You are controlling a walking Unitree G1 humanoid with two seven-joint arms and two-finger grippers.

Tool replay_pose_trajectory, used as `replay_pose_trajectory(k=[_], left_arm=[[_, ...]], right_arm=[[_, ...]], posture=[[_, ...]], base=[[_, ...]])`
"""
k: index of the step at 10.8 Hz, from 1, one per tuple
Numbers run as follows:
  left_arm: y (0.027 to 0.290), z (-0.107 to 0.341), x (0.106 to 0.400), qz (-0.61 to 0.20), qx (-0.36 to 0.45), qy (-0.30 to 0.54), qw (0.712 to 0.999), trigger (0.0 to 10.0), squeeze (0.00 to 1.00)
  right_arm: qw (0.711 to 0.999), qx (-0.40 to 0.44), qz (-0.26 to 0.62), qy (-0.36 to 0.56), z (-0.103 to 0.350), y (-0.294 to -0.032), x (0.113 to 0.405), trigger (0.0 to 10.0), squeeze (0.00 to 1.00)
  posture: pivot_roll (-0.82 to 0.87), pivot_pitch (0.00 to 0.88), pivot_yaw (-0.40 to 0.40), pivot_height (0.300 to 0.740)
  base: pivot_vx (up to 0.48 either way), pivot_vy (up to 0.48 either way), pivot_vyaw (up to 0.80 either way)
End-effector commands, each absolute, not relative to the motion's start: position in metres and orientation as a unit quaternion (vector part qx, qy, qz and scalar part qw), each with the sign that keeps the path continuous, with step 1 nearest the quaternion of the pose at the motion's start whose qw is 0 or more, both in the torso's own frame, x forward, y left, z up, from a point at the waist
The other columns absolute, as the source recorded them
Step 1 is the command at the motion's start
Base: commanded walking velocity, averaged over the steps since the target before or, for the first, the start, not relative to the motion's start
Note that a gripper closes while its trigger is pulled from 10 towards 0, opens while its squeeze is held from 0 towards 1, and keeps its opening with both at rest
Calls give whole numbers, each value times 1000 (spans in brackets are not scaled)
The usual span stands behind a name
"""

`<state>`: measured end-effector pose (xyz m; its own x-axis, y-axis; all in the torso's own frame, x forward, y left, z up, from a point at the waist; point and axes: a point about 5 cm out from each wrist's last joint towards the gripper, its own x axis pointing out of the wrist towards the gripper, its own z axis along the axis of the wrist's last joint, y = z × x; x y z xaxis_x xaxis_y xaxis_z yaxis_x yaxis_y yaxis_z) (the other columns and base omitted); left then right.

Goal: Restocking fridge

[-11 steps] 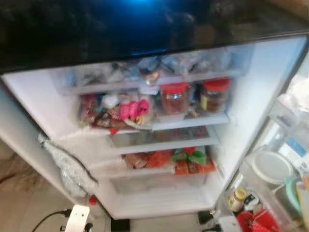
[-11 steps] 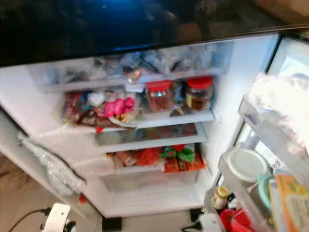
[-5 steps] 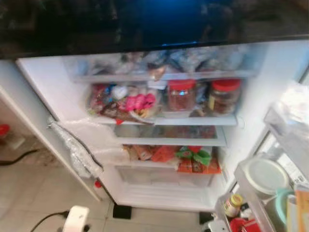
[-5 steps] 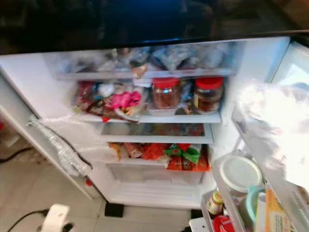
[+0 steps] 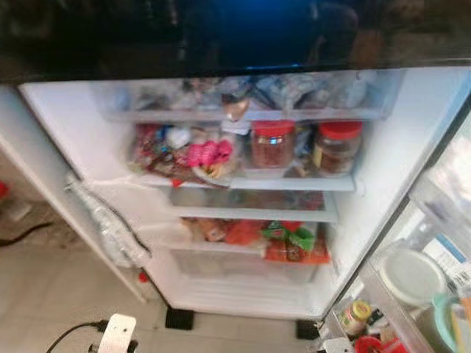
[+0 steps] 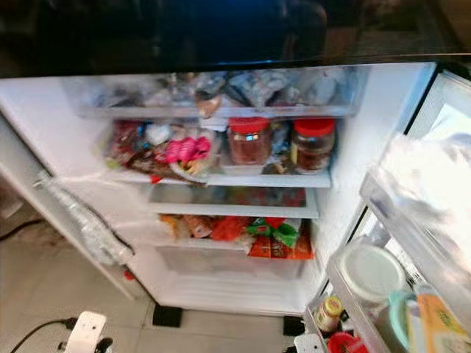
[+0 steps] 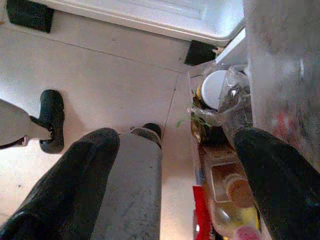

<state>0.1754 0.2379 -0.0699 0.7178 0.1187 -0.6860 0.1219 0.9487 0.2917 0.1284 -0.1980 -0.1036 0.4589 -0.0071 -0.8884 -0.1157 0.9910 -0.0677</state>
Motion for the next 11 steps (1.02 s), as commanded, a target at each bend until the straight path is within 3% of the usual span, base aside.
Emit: replay_pose_trajectory(k=[1, 2, 3, 8, 9, 11], left_arm=[[246, -68, 174, 12, 186, 374, 909, 10000, 0], [246, -68, 174, 21, 175, 371, 912, 10000, 0], [243, -40, 220, 9, 168, 294, 941, 10000, 0], [234, -24, 242, 16, 139, 238, 961, 10000, 0], [231, -15, 252, 13, 134, 206, 969, 10000, 0], [214, 34, 287, -20, 117, 57, 991, 10000, 0]], right_arm=[[849, -54, 33, 525, -105, -193, 127, 10000, 0], [846, -57, 38, 529, -106, -192, 124, 10000, 0], [845, -56, 38, 531, -106, -192, 123, 10000, 0], [844, -57, 40, 532, -106, -193, 125, 10000, 0], [841, -59, 43, 535, -106, -194, 125, 10000, 0], [840, -55, 33, 539, -106, -197, 123, 10000, 0]], posture=[[-78, 0, 75, 740], [-73, 0, 72, 740], [-76, 0, 70, 740], [-53, 0, 61, 740], [-54, 0, 55, 740], [-66, 0, 62, 740]], base=[[0, 0, 0], [0, 0, 0], [0, 0, 0], [0, 0, 0], [0, 0, 0], [0, 0, 0]])
